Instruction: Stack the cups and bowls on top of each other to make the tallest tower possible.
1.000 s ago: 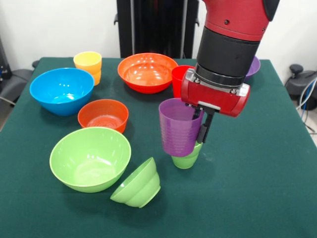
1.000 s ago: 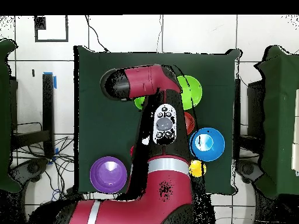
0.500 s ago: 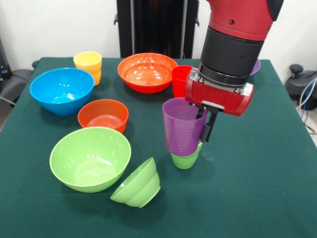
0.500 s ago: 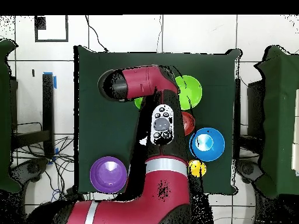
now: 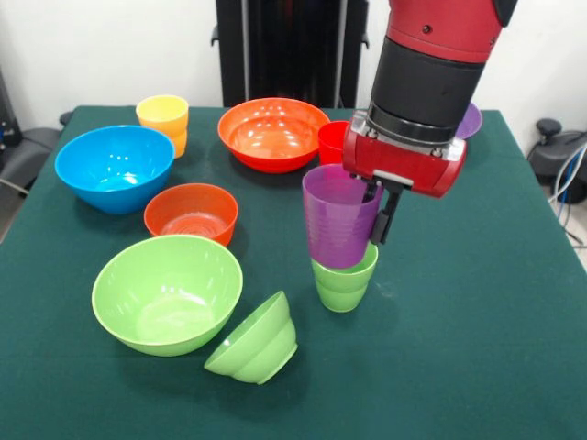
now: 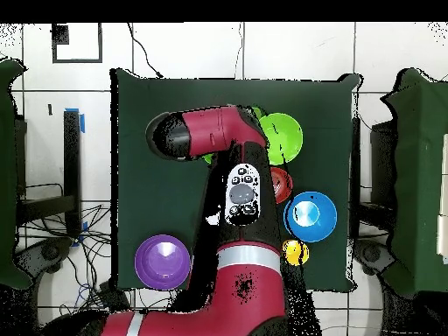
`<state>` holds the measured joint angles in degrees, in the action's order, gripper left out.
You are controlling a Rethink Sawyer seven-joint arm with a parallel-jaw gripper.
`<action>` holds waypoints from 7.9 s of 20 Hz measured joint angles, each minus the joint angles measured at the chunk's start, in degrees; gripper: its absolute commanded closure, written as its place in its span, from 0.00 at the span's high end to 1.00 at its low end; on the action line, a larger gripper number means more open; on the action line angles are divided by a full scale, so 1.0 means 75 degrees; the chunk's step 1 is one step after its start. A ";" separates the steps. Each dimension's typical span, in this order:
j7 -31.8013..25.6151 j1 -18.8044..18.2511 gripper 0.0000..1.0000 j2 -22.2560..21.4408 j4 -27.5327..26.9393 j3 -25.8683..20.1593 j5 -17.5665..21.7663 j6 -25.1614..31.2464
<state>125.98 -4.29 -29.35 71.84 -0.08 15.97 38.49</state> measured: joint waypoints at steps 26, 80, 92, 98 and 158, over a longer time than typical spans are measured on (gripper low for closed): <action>0.0000 0.0047 0.00 -0.0338 0.0565 0.0047 0.0003 -0.0170; 0.0000 0.0287 0.00 -0.0214 0.0783 0.0515 0.0009 -0.1013; 0.0000 0.0331 0.00 -0.0195 0.0789 0.0563 0.0009 -0.1106; 0.0000 0.0448 0.00 -0.0158 0.0792 0.0612 0.0008 -0.1221; 0.0000 0.0740 1.00 -0.0327 0.1530 0.0903 -0.0413 -0.1464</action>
<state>125.98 1.26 -31.80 83.31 6.69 12.87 27.51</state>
